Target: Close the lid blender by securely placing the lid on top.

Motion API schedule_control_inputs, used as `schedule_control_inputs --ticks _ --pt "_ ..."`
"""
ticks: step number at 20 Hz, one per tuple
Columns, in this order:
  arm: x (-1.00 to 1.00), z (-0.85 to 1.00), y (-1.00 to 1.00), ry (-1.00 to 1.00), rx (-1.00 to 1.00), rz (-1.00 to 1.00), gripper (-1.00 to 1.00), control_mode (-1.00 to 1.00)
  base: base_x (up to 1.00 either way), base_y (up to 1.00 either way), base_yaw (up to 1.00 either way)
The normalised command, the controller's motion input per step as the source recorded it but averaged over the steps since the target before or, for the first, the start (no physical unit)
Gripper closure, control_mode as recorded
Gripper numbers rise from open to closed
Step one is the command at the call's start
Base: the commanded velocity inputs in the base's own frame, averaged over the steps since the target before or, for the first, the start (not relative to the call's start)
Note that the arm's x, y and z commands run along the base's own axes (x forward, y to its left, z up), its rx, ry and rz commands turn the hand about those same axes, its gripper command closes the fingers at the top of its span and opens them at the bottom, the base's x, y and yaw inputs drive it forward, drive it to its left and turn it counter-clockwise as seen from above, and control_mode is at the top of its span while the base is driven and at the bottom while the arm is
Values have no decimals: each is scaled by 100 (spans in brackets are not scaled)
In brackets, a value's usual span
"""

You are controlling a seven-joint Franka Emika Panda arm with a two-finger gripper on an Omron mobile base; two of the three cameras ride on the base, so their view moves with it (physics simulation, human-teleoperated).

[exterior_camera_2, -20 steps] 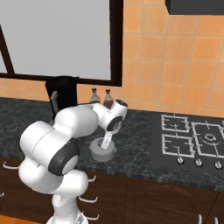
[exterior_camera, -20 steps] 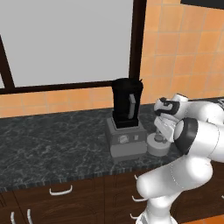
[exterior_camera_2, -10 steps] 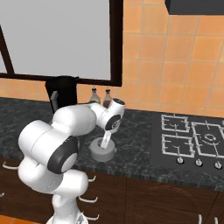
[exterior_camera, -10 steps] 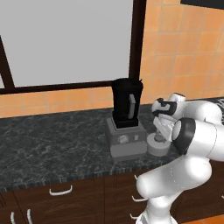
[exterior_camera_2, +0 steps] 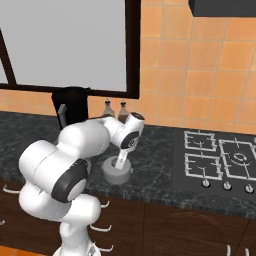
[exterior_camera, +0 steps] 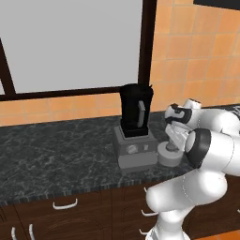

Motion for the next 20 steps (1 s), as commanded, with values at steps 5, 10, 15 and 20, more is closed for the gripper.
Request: schedule_control_inputs --ticks 5,10,15,20 --pt "-6 93 -51 -10 17 0 100 -100 0 0 0" --pt "-20 100 -43 -19 25 -7 100 -100 0 0 0" --pt "-28 100 -14 -25 25 -13 100 -100 0 0 0" --pt "-31 100 -1 -17 23 -19 100 -100 0 0 0"
